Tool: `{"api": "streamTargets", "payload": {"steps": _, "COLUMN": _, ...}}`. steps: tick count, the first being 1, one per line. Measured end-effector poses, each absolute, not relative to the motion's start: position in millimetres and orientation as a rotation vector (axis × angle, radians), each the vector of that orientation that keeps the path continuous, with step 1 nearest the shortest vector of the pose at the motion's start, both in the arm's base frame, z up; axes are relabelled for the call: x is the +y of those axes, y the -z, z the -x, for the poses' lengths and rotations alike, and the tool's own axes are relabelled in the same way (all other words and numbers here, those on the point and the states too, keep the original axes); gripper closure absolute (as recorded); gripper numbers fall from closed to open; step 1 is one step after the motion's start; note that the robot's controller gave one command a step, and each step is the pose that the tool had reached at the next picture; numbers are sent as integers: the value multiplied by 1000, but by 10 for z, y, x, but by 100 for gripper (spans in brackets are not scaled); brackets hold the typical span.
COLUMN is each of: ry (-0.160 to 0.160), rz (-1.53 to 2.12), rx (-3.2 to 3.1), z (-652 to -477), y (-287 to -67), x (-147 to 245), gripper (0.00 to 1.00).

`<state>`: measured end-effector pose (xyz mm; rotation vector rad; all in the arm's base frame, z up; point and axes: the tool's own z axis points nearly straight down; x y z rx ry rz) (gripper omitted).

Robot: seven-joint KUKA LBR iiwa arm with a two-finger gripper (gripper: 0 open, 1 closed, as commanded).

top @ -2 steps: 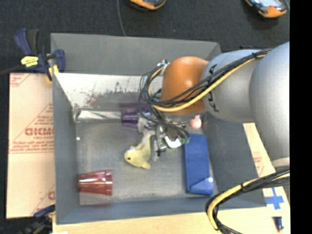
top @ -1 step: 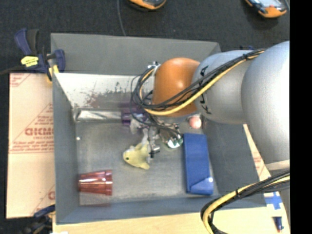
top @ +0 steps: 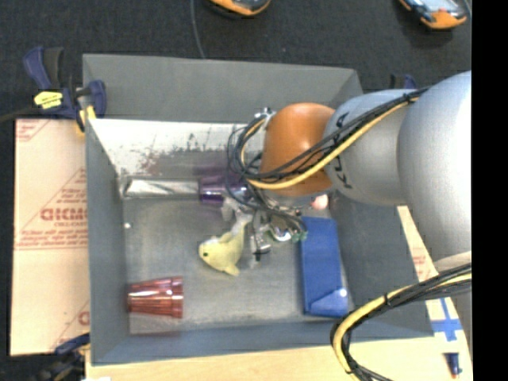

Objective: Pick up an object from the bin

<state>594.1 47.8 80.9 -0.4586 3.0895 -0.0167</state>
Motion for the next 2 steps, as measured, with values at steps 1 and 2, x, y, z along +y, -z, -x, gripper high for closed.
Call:
{"api": "streamTargets", "payload": {"steps": 1, "ry": 18, "rz": 608, "rx": 3065, "z": -5829, "y": -886, "x": 435, "gripper": 0}}
{"api": "streamTargets", "payload": {"steps": 2, "ry": 11, "rz": 105, "rx": 3124, "z": -5848, "y": -776, "x": 554, "gripper": 0}}
